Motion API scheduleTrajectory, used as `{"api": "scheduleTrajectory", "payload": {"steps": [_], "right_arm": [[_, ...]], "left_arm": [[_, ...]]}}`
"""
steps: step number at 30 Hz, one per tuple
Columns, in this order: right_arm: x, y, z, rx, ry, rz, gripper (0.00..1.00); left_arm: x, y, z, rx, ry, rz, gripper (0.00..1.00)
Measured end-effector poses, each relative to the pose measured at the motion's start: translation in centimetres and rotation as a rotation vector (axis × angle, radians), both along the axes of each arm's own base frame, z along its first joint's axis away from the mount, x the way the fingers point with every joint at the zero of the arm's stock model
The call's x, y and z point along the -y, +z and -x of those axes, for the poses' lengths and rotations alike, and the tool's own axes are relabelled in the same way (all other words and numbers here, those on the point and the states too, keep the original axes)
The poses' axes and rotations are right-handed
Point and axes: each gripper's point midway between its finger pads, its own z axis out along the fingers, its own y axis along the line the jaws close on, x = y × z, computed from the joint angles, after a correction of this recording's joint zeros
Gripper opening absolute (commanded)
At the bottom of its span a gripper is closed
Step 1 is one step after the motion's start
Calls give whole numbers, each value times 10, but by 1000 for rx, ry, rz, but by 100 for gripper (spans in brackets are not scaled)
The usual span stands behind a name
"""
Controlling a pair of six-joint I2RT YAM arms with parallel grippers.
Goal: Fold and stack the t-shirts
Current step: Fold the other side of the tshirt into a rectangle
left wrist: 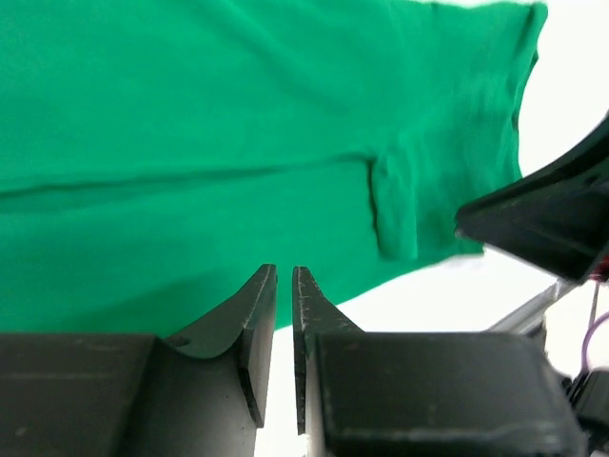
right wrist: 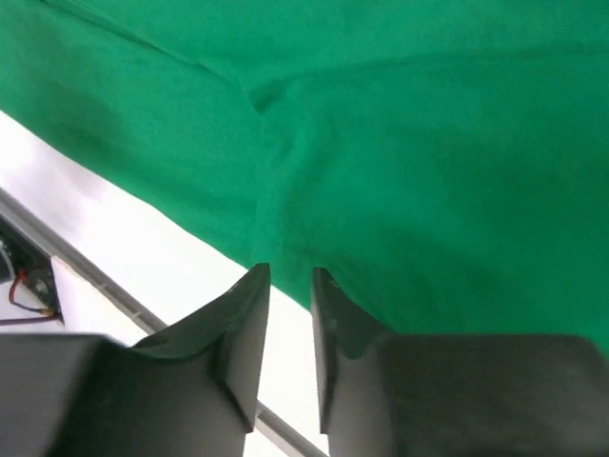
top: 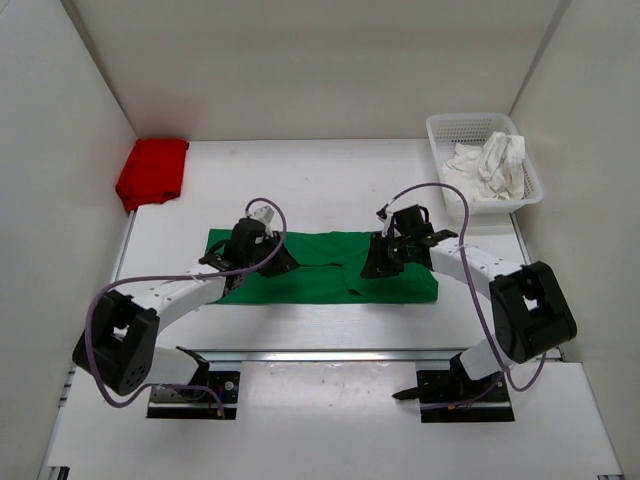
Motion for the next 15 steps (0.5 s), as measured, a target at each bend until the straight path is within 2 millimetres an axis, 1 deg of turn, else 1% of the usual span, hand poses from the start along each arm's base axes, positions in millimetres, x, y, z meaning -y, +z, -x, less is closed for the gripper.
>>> {"api": "scheduleTrajectory", "payload": {"steps": [3, 4, 7, 8, 9, 11, 12, 15], "right_arm": [[6, 7, 2, 47, -26, 20, 2], [11, 13, -1, 78, -49, 26, 0], [28, 27, -13, 148, -137, 17, 2], [36, 28, -17, 159, -171, 8, 2], [43, 28, -19, 163, -204, 0, 4], [54, 20, -19, 156, -255, -7, 5], [57, 14, -16, 144, -267, -7, 7], [57, 2, -1, 110, -270, -14, 8]], "left_arm": [[19, -13, 14, -33, -66, -17, 23], [28, -19, 20, -51, -95, -26, 24], [56, -36, 33, -98, -179, -54, 25], [67, -40, 36, -109, -204, -59, 29], [77, -42, 37, -112, -226, -59, 29], [95, -43, 38, -111, -249, -45, 33], [103, -41, 38, -105, -256, -31, 34], [118, -37, 39, -91, -263, -2, 36]]}}
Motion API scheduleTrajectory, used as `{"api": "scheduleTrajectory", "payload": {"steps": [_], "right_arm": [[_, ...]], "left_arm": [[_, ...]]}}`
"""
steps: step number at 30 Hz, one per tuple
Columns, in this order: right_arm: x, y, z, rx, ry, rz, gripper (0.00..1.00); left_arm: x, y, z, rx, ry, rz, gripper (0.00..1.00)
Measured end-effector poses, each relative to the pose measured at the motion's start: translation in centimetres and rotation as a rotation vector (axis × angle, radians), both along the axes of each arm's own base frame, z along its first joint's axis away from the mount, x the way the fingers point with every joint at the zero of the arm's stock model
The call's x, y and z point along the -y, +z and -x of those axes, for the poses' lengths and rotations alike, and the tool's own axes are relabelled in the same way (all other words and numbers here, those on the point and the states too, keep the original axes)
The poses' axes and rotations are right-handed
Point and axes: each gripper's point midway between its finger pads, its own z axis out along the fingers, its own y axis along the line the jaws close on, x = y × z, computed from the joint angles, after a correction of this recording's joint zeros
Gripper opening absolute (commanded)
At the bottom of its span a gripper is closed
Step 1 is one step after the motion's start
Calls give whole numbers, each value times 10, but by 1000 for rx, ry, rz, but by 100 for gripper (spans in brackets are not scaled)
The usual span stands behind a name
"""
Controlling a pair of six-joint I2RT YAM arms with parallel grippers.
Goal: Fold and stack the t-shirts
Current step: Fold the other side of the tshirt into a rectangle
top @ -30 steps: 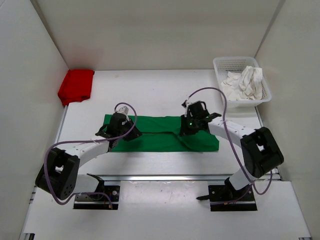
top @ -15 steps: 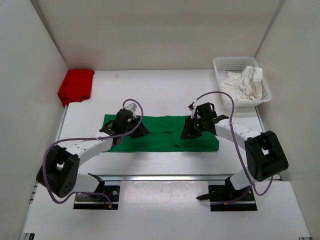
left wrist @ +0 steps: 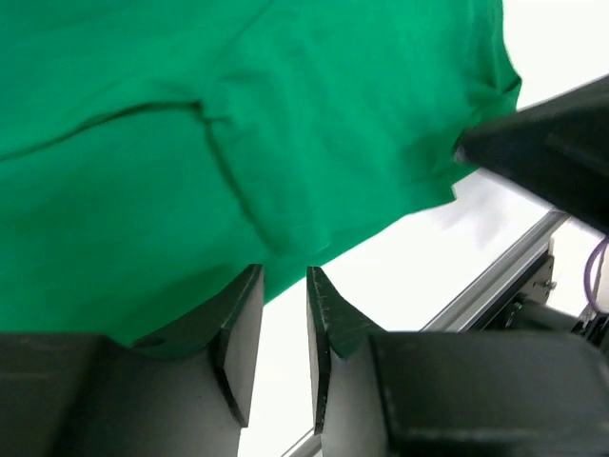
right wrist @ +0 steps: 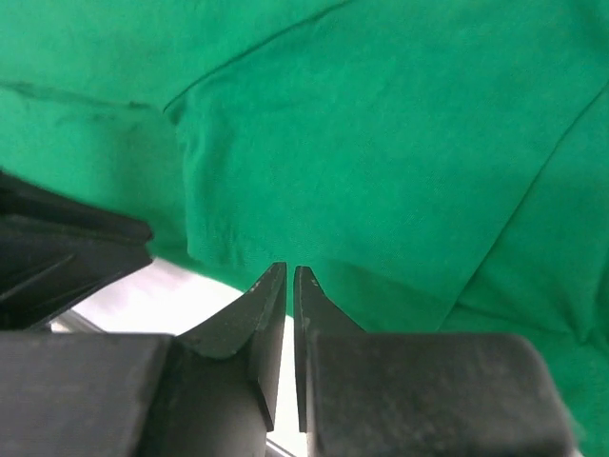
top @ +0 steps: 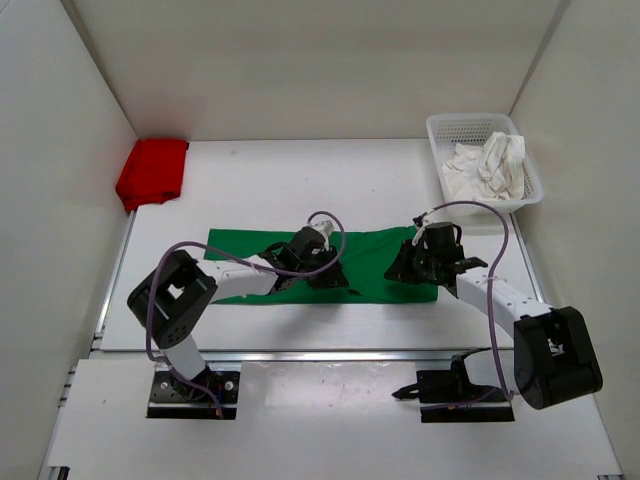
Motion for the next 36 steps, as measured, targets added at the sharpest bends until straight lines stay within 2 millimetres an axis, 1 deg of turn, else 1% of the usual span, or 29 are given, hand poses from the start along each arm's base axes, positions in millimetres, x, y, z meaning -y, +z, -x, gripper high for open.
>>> {"api": "scheduleTrajectory", "payload": {"steps": [3, 7, 10, 12, 14, 15, 16, 17, 18, 20, 24, 26, 27, 28, 29, 30, 31, 32, 33, 35, 36], "right_arm": [[-2, 0, 7, 2, 9, -20, 8], [0, 8, 4, 43, 0, -48, 9], [3, 13, 3, 64, -9, -63, 9], [4, 14, 3, 70, -11, -69, 9], [5, 12, 4, 70, -11, -73, 8], [5, 12, 5, 66, -12, -76, 8], [6, 11, 5, 66, -14, -79, 9], [7, 10, 5, 64, -16, -79, 8], [7, 9, 5, 64, -19, -80, 8], [7, 9, 6, 65, -20, -81, 8], [13, 7, 2, 63, -52, -70, 10], [20, 5, -2, 64, -91, -52, 12], [24, 3, -5, 63, -112, -42, 15], [29, 1, -8, 61, -135, -33, 16], [34, -1, -12, 56, -159, -24, 20], [39, -4, -16, 47, -183, -14, 24], [44, -7, -21, 35, -205, -4, 26], [47, -9, -28, 30, -224, 7, 26], [51, -9, -35, 29, -240, 18, 26], [57, -7, -53, 40, -270, 32, 26], [59, -5, -61, 49, -279, 35, 27]], "left_arm": [[12, -1, -4, -1, -1, 9, 37], [27, -12, -10, -14, -2, 2, 40], [31, -22, -8, -28, -4, -16, 42], [33, -22, -8, -28, -4, -20, 44], [34, -21, -10, -21, 1, -23, 43], [34, -21, -10, -20, 3, -26, 36], [33, -22, -10, -20, 4, -31, 21], [32, -22, -10, -20, 8, -37, 16], [31, -24, -10, -21, 8, -48, 9], [32, -24, -12, -23, 1, -69, 1], [39, -20, -20, -19, -22, -117, 0], [42, -12, -23, -7, -37, -150, 6], [43, -7, -24, -1, -48, -164, 12], [44, -1, -25, 6, -59, -174, 22], [44, 4, -26, 10, -67, -186, 31], [44, 8, -28, 17, -75, -199, 56], [42, 9, -28, 21, -85, -213, 68], [39, 9, -26, 18, -91, -228, 71], [34, 7, -24, 6, -94, -246, 71], [22, 0, -20, -23, -93, -280, 68], [14, -6, -17, -36, -94, -298, 68]]}}
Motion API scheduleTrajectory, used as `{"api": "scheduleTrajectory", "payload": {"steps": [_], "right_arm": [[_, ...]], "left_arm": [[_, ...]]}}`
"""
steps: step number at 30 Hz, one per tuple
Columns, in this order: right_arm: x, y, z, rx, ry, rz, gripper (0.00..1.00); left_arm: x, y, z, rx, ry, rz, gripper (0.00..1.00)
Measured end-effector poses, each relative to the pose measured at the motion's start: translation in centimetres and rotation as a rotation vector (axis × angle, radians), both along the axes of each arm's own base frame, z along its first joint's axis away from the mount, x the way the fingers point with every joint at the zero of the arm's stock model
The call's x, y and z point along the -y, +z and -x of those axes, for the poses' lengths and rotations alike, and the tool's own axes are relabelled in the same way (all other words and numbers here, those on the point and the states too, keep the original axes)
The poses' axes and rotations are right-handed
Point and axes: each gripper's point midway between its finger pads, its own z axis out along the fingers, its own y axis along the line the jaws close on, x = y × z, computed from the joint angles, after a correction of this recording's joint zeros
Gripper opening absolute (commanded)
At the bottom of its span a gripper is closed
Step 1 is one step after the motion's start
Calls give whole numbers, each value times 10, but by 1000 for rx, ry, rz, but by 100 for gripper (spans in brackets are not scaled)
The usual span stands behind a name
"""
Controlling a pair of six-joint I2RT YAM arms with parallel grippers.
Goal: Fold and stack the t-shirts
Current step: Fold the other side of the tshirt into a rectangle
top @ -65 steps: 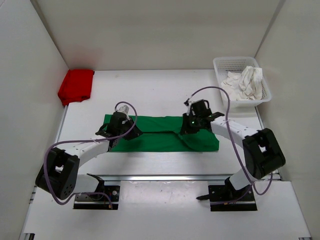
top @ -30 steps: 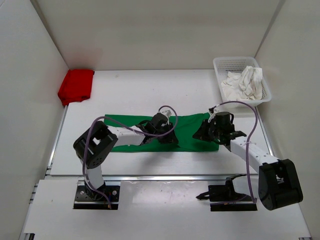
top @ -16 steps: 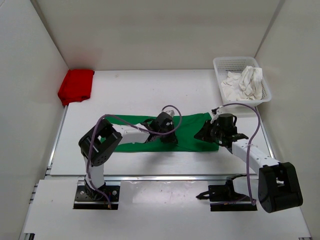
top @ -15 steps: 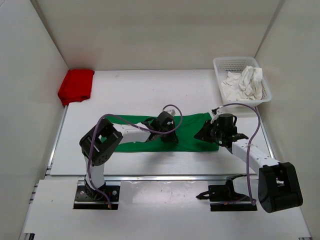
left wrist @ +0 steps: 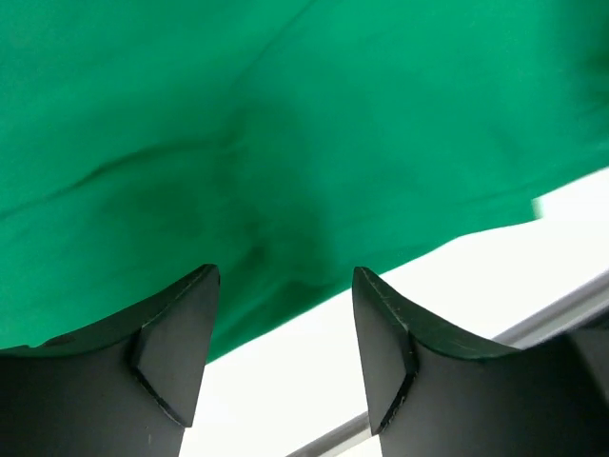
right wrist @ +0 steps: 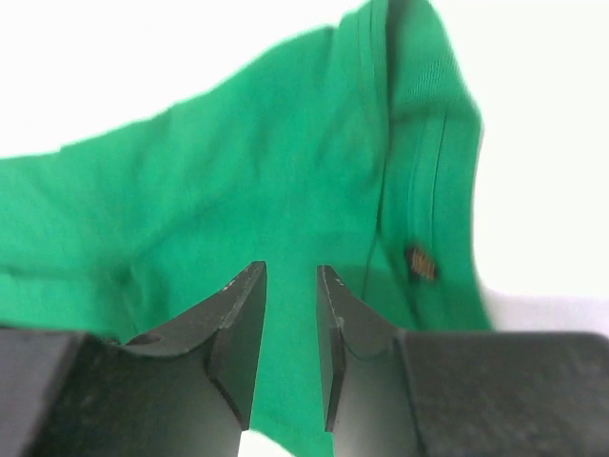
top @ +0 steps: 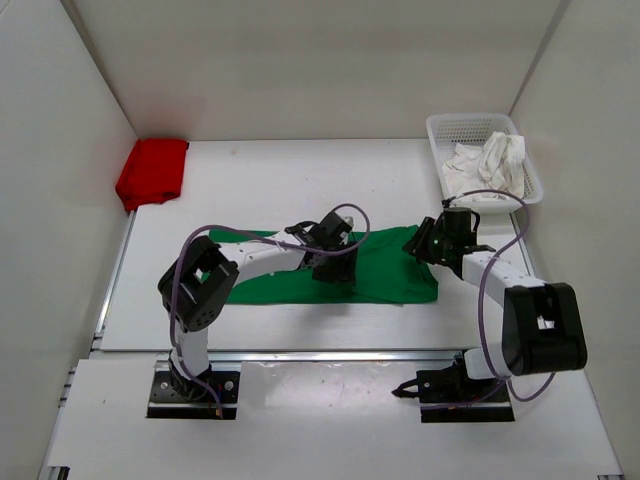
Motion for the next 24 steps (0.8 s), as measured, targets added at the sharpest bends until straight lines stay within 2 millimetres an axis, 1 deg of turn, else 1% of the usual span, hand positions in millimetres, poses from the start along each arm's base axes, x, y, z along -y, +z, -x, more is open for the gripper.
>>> {"api": "scheduleTrajectory", "payload": {"steps": [2, 4, 6, 7, 8, 9, 11, 12, 14, 16, 19, 21, 24], "right_arm": [[4, 4, -16, 24, -17, 2, 27], [7, 6, -27, 39, -30, 3, 26], [10, 4, -30, 40, -39, 10, 19], [10, 4, -30, 39, -40, 11, 14], [10, 4, -30, 40, -41, 10, 10], [9, 5, -31, 47, -37, 8, 7], [5, 6, -30, 57, -27, 7, 0], [1, 7, -27, 61, -19, 8, 0], [-6, 7, -20, 66, 1, 5, 0], [-10, 7, -12, 76, 18, -5, 0], [-3, -3, -5, 53, -1, -9, 0], [5, -12, -2, 21, -27, -7, 0], [12, -24, -3, -15, -49, -4, 0]], "left_arm": [[-15, -9, 7, -29, 9, -35, 67], [-29, -15, 12, -47, 23, -56, 67], [-39, -15, 11, -55, 40, -58, 63], [-39, -14, 10, -59, 45, -50, 57], [-37, -12, 7, -56, 49, -36, 50], [-36, -10, 4, -50, 55, -26, 39], [-29, -4, -2, -33, 56, 0, 30], [-24, 0, -3, -23, 52, 17, 28], [-12, 7, -6, 6, 37, 49, 26], [-1, 12, -7, 30, 25, 82, 27], [12, 15, -7, 43, 16, 128, 27], [19, 13, -9, 48, 14, 144, 27], [20, -3, -7, 31, 11, 124, 26]]}}
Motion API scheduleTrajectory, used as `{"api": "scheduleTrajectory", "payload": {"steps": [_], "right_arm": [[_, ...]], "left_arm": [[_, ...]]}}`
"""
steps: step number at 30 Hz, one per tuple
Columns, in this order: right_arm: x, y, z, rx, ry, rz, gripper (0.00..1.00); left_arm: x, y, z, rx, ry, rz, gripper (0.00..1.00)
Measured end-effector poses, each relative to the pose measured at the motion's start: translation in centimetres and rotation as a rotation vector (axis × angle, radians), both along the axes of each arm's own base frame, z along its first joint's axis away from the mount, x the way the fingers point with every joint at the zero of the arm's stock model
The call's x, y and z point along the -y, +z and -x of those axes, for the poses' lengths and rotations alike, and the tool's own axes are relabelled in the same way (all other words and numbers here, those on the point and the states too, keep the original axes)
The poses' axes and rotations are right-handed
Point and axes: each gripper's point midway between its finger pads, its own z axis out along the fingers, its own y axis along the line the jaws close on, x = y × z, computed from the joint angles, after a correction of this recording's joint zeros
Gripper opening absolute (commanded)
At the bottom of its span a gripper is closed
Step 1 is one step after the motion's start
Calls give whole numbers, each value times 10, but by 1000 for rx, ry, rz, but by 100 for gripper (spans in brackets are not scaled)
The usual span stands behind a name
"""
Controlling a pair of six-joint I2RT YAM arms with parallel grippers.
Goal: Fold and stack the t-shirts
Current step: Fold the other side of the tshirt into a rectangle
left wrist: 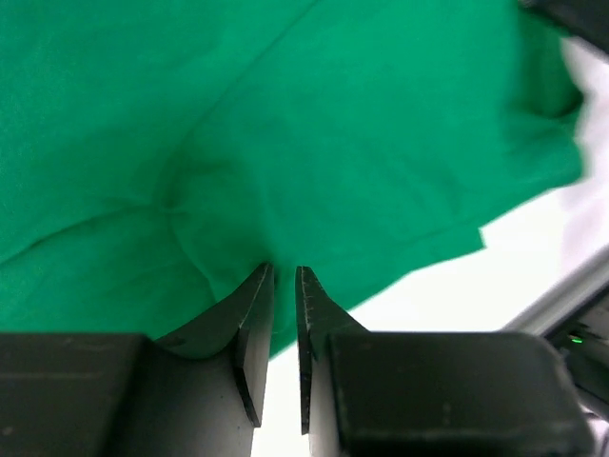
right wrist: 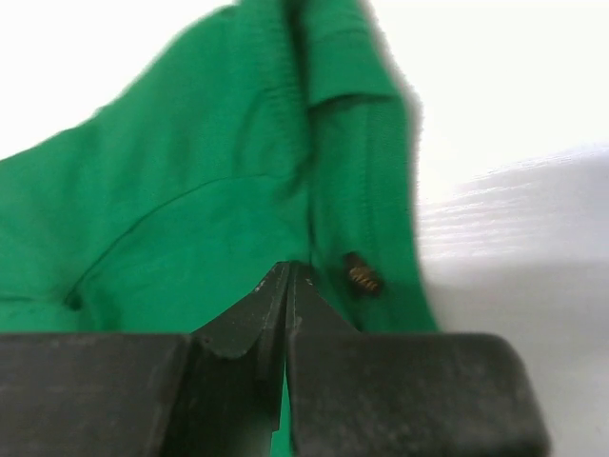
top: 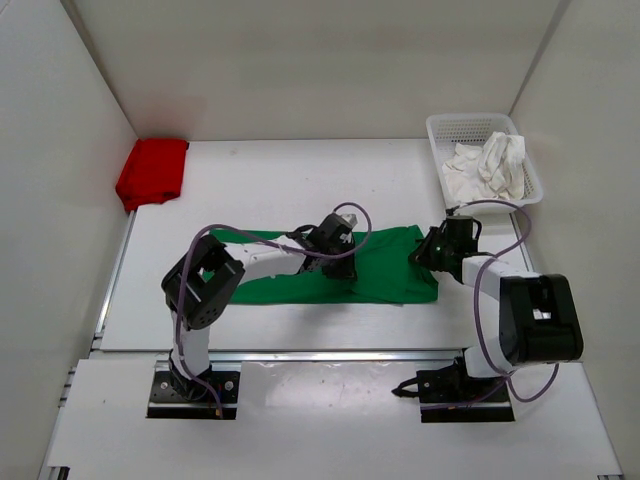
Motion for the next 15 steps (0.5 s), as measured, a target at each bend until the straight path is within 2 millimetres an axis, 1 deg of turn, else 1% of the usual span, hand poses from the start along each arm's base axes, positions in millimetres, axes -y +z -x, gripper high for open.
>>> {"api": "scheduleTrajectory", "payload": {"steps": [2, 3, 4, 6, 9, 11, 12, 14, 15], "right_arm": [[1, -9, -1, -33, -6, 1, 0], [2, -14, -2, -49, -6, 1, 0], [2, -16, -5, -56, -9, -8, 0], [3, -14, -11, -51, -13, -9, 0], [8, -13, -11, -50, -33, 14, 0], [9, -8, -9, -45, -40, 41, 0], [9, -3, -9, -35, -39, 54, 0], [2, 11, -11, -4, -20, 72, 0], [-5, 19, -12, 19, -1, 74, 0]], "left_arm": [[-6, -13, 2, -19, 6, -20, 26], [-11, -20, 5, -31, 11, -28, 28], [-13, -22, 6, -37, 15, -9, 29], [-20, -20, 7, -38, 29, 22, 31], [-36, -18, 13, -58, 55, 71, 39], [-48, -14, 18, -75, 73, 91, 51], [-51, -11, 17, -75, 79, 100, 54], [-50, 2, 14, -52, 79, 127, 66], [-47, 11, 14, -33, 70, 144, 70]]}}
